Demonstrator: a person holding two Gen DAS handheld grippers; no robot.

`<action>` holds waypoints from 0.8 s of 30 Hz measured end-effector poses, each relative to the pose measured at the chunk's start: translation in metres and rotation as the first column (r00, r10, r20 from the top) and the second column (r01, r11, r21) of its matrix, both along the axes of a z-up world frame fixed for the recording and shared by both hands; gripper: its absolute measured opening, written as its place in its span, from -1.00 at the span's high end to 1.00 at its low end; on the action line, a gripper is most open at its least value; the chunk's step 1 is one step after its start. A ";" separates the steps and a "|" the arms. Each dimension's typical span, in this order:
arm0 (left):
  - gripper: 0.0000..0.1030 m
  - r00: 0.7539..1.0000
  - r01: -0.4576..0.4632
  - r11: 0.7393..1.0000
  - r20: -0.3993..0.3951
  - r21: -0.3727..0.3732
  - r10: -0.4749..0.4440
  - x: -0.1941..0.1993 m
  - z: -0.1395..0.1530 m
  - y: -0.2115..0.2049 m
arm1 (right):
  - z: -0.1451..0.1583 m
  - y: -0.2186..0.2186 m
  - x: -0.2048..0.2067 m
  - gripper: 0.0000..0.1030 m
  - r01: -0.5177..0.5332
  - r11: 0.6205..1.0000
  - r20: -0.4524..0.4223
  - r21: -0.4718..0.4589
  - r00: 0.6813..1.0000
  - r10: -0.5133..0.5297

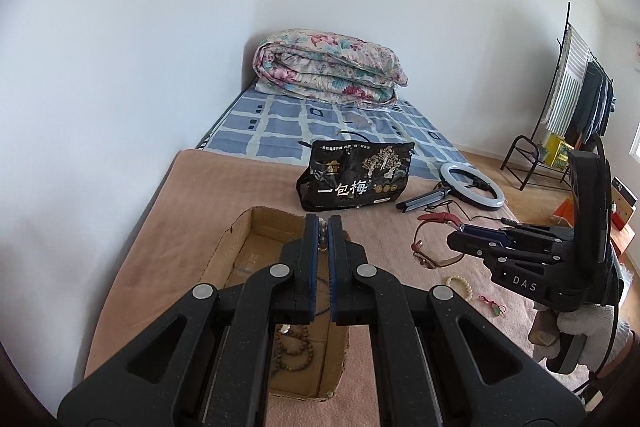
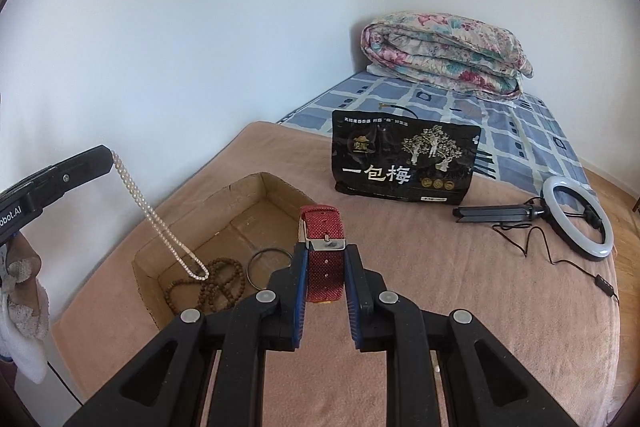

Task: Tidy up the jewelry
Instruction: 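Lift the pearl necklace and red watch and carry them over the box, then lower and open both grippers releasing the necklace and watch into the box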

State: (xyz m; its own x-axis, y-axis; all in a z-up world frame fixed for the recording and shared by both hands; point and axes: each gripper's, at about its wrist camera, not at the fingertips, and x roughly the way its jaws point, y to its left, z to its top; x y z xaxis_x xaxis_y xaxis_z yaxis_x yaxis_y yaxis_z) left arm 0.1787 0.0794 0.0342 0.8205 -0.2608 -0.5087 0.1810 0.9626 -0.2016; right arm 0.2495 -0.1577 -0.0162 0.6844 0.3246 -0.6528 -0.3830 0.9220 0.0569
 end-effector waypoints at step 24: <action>0.97 0.991 -0.032 1.000 -0.133 -0.002 0.031 0.000 -0.065 0.032 | -0.059 0.083 0.029 0.69 -0.081 0.996 -0.103 -0.037 0.992 0.077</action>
State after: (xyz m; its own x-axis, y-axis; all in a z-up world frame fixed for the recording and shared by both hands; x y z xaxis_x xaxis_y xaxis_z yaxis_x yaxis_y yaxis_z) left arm 0.1784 0.1117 -0.0309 0.7537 -0.2383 -0.6125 0.1222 0.9665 -0.2256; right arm 0.2790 -0.0749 -0.0754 0.5874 0.3470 -0.7311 -0.4492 0.8913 0.0621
